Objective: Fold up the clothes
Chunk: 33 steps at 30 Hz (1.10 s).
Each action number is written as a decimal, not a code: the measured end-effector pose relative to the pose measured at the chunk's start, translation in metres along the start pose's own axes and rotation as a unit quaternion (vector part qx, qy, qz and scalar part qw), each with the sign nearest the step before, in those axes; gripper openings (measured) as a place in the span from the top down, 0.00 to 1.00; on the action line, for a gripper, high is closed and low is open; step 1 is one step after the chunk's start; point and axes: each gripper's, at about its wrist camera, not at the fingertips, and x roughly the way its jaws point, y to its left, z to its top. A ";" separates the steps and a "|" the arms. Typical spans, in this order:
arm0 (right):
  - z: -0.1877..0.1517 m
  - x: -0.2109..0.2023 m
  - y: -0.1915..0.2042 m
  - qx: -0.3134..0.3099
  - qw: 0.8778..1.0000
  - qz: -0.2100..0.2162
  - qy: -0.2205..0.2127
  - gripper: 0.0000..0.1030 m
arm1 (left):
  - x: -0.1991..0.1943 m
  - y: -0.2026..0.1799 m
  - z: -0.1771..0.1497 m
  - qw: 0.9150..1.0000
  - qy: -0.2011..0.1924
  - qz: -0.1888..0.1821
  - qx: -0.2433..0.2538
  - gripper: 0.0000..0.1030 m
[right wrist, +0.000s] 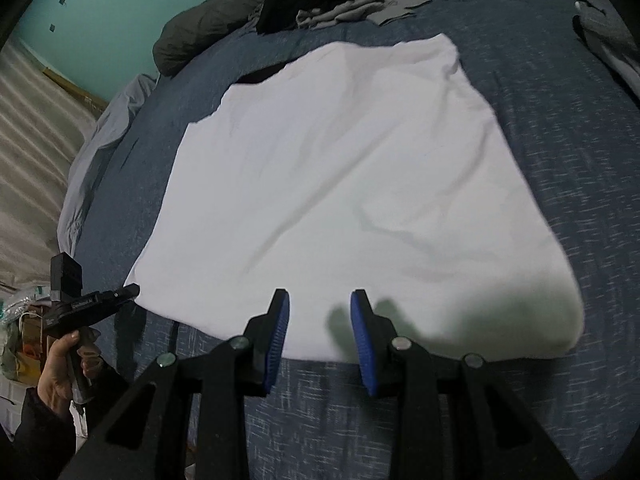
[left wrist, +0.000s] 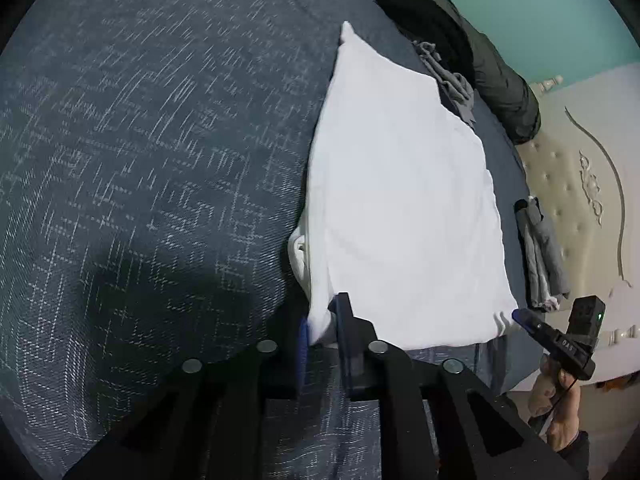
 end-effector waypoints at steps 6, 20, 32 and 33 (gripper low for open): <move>0.005 -0.017 -0.023 0.012 1.000 -0.003 -0.014 0.69 | -0.013 -0.012 0.006 1.000 -0.012 0.005 0.020 0.89; 0.009 -0.066 -0.080 0.036 0.998 -0.027 -0.040 0.69 | -0.029 -0.066 0.013 0.997 -0.031 0.002 0.067 0.89; 0.006 -0.096 -0.116 0.055 0.997 -0.021 -0.059 0.69 | -0.024 -0.153 0.023 0.991 -0.032 0.000 0.132 0.89; 0.005 -0.097 -0.118 0.056 0.996 -0.020 -0.060 0.69 | -0.023 -0.160 0.023 0.990 -0.032 0.001 0.136 0.90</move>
